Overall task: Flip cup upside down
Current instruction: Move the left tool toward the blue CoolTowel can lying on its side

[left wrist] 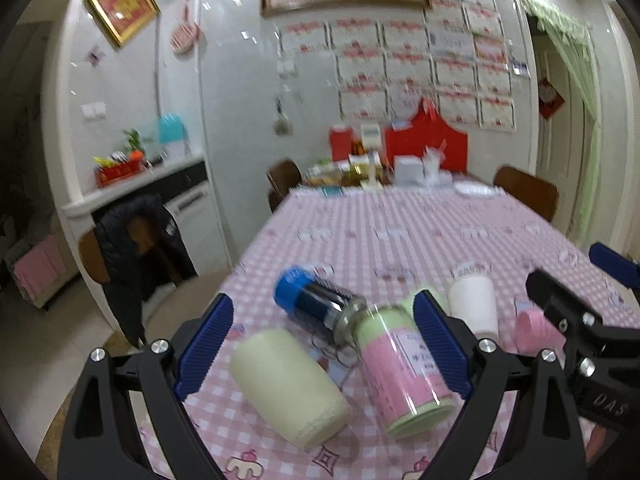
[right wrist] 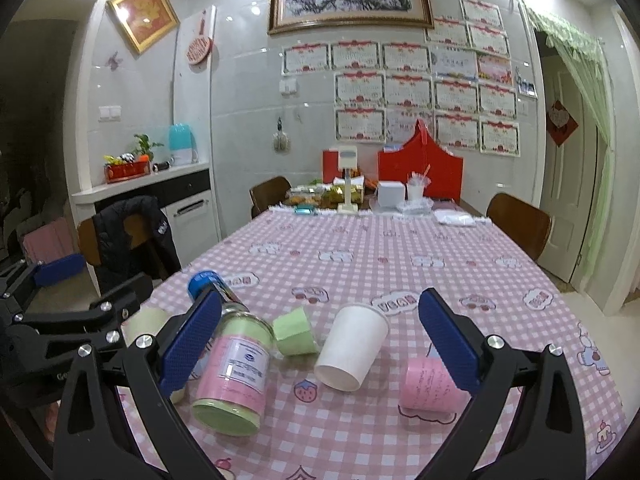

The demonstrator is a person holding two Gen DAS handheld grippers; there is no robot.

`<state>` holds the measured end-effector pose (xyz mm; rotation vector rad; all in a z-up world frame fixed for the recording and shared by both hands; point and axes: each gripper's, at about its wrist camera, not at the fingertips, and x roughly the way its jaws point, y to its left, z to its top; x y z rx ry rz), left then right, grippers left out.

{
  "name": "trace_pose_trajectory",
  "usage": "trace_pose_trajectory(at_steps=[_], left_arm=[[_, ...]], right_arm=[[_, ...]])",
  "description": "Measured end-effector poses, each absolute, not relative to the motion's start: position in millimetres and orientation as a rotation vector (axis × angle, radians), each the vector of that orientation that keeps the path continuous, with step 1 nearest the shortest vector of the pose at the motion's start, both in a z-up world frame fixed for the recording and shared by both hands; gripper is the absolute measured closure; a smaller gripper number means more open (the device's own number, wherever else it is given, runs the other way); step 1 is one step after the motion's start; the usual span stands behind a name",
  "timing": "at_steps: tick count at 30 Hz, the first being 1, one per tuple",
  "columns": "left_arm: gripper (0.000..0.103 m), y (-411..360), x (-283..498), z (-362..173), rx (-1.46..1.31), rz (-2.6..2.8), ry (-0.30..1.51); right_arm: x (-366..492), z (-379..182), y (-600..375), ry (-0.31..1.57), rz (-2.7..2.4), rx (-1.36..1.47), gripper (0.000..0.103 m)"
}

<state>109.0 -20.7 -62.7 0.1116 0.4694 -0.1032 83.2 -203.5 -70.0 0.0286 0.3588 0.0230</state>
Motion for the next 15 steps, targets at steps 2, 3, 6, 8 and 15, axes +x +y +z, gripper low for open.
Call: trace_pose_trajectory(at_steps=[2, 3, 6, 8, 15], left_arm=[[0.013, -22, 121, -73, 0.117, -0.121, 0.518], [0.013, -22, 126, -77, 0.12, -0.124, 0.533], [0.013, -25, 140, -88, 0.125, -0.139, 0.57], [0.013, -28, 149, -95, 0.126, -0.163, 0.604], [0.013, -35, 171, -108, 0.125, -0.18, 0.682]], right_arm=[[90, -76, -207, 0.383, 0.018, 0.029, 0.008], [94, -79, -208, 0.394, 0.014, 0.034, 0.008], [105, -87, -215, 0.431, 0.001, 0.049, 0.008], [111, -91, -220, 0.452, -0.003, 0.06, 0.008], [130, -100, -229, 0.502, -0.002, 0.082, 0.008]])
